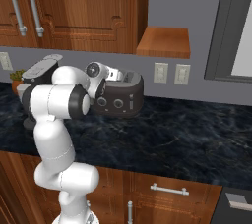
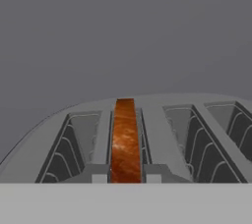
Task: Start the toaster. Once the lever pops up, take the bread to the plate on the dining counter.
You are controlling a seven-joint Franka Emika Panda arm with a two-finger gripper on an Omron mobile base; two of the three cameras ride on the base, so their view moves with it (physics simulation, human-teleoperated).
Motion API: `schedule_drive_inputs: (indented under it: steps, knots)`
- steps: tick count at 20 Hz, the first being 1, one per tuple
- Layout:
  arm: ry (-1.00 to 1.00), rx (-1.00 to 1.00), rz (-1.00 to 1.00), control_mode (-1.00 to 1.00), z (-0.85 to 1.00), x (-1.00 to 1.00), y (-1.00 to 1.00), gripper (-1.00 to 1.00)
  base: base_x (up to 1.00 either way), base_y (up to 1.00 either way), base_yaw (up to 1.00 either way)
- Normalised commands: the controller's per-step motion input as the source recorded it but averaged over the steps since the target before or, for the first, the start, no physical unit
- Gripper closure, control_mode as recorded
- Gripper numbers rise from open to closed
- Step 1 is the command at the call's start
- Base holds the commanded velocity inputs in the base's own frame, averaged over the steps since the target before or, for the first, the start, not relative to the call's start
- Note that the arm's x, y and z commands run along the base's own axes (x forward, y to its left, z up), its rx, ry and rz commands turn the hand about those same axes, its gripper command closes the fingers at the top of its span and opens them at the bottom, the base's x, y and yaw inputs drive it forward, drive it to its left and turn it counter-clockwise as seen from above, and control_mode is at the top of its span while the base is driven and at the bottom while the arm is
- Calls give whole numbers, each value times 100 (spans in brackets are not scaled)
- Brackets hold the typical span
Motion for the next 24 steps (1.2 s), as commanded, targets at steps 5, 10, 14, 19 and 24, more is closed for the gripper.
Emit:
schedule_drive_inputs:
  steps: [5,10,14,19,24]
  knots:
    - [-6,0,0,-100,28,-2,0,100,0,0,0]
    - [-5,0,0,-100,37,-11,0,100,0,0,0]
    - [-11,0,1,-100,36,-41,0,100,0,0,0]
    - [-13,0,0,-100,29,-53,0,100,0,0,0]
    - [-12,0,0,-100,28,-60,0,100,0,0,0]
